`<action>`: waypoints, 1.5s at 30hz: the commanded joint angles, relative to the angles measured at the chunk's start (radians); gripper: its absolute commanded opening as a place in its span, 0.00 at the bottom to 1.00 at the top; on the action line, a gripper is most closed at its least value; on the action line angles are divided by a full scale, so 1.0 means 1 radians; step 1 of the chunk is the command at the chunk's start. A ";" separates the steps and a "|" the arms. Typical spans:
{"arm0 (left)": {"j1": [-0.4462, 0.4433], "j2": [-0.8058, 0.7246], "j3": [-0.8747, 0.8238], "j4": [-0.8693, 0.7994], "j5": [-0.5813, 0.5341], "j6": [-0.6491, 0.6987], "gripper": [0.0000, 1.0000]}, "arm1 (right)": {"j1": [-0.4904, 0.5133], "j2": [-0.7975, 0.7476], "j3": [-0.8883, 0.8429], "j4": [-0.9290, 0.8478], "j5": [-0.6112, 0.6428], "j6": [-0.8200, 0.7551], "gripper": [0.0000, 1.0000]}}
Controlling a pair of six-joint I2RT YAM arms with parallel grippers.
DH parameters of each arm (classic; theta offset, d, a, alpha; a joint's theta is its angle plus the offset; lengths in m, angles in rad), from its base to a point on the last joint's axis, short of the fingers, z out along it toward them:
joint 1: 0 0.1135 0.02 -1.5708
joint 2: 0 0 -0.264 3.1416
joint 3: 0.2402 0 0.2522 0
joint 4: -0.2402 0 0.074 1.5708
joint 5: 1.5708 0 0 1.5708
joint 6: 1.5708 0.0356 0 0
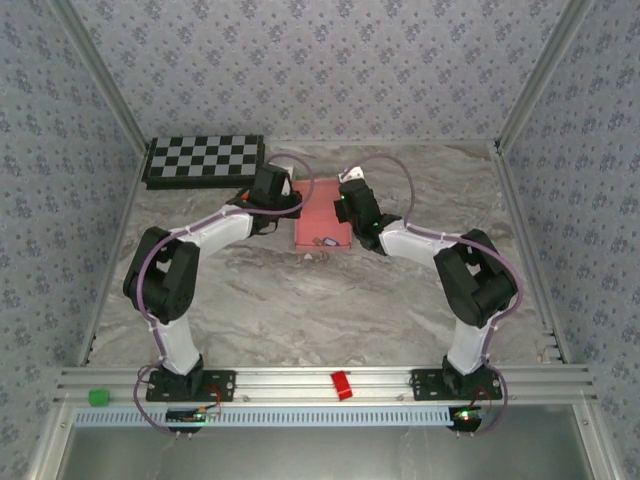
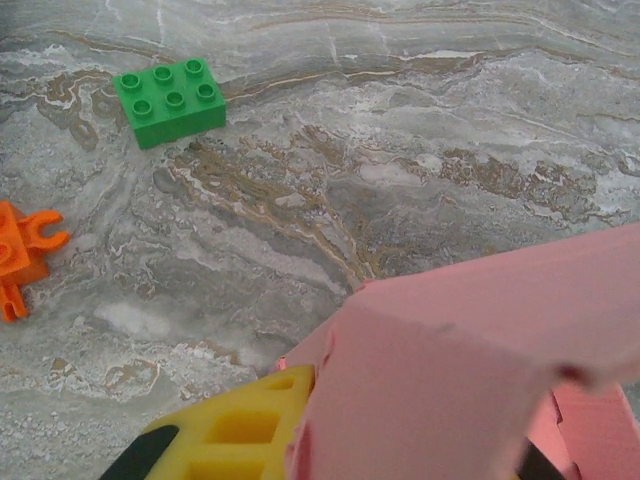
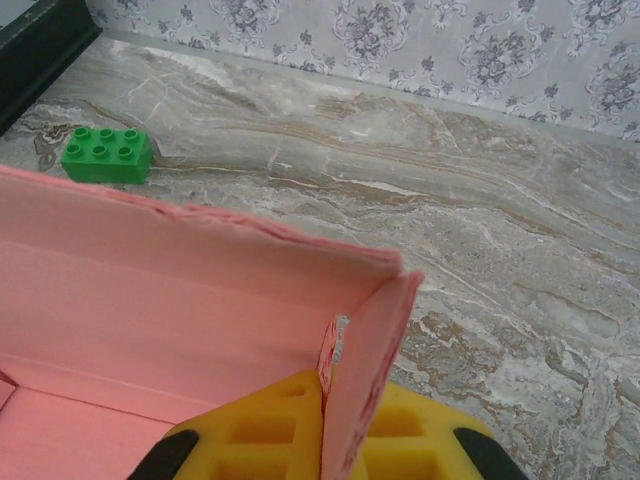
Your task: Fold the paper box
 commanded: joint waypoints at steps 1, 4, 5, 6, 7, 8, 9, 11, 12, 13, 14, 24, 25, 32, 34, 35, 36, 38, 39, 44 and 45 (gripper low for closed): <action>-0.018 -0.050 -0.011 0.031 0.000 -0.014 0.16 | 0.023 -0.031 -0.020 0.019 0.044 0.027 0.10; -0.019 -0.054 -0.018 0.037 -0.002 -0.019 0.16 | 0.033 -0.037 -0.040 0.042 0.082 0.037 0.11; -0.020 -0.055 -0.021 0.037 -0.003 -0.018 0.16 | 0.037 -0.039 -0.044 0.047 0.094 0.038 0.12; -0.020 -0.056 -0.022 0.037 -0.005 -0.017 0.16 | 0.039 -0.040 -0.046 0.049 0.102 0.041 0.12; -0.022 -0.058 -0.026 0.041 -0.008 -0.019 0.16 | 0.042 -0.040 -0.048 0.052 0.110 0.044 0.12; -0.022 -0.061 -0.031 0.046 -0.010 -0.020 0.16 | 0.046 -0.040 -0.048 0.052 0.117 0.049 0.12; -0.024 -0.062 -0.033 0.049 -0.011 -0.023 0.17 | 0.048 -0.039 -0.050 0.052 0.123 0.053 0.12; -0.024 -0.062 -0.038 0.055 -0.011 -0.027 0.17 | 0.056 -0.037 -0.056 0.059 0.137 0.064 0.12; -0.025 -0.062 -0.038 0.055 -0.010 -0.029 0.17 | 0.059 -0.037 -0.060 0.065 0.144 0.067 0.12; -0.026 -0.062 -0.042 0.057 -0.011 -0.032 0.17 | 0.064 -0.035 -0.064 0.072 0.150 0.069 0.12; -0.028 -0.062 -0.044 0.060 -0.011 -0.035 0.16 | 0.067 -0.032 -0.064 0.073 0.159 0.070 0.12; -0.044 -0.064 -0.062 0.076 -0.022 -0.057 0.13 | 0.097 -0.019 -0.068 0.081 0.216 0.096 0.13; -0.046 -0.064 -0.065 0.076 -0.026 -0.057 0.13 | 0.100 -0.019 -0.069 0.084 0.222 0.096 0.13; -0.055 -0.074 -0.089 0.086 -0.054 -0.072 0.10 | 0.119 -0.019 -0.087 0.100 0.258 0.112 0.13; -0.058 -0.076 -0.095 0.089 -0.061 -0.074 0.10 | 0.121 -0.019 -0.094 0.104 0.262 0.117 0.13; -0.061 -0.079 -0.099 0.090 -0.065 -0.075 0.10 | 0.122 -0.019 -0.097 0.107 0.264 0.121 0.13; -0.063 -0.082 -0.103 0.094 -0.071 -0.077 0.10 | 0.125 -0.017 -0.100 0.108 0.266 0.123 0.13; -0.067 -0.084 -0.111 0.099 -0.079 -0.081 0.09 | 0.128 -0.017 -0.102 0.108 0.269 0.129 0.13; -0.070 -0.085 -0.116 0.101 -0.086 -0.084 0.09 | 0.131 -0.015 -0.105 0.107 0.274 0.134 0.13; -0.076 -0.087 -0.130 0.101 -0.098 -0.092 0.10 | 0.139 -0.014 -0.113 0.113 0.291 0.136 0.13; -0.079 -0.088 -0.131 0.103 -0.097 -0.094 0.11 | 0.141 -0.015 -0.116 0.113 0.295 0.138 0.14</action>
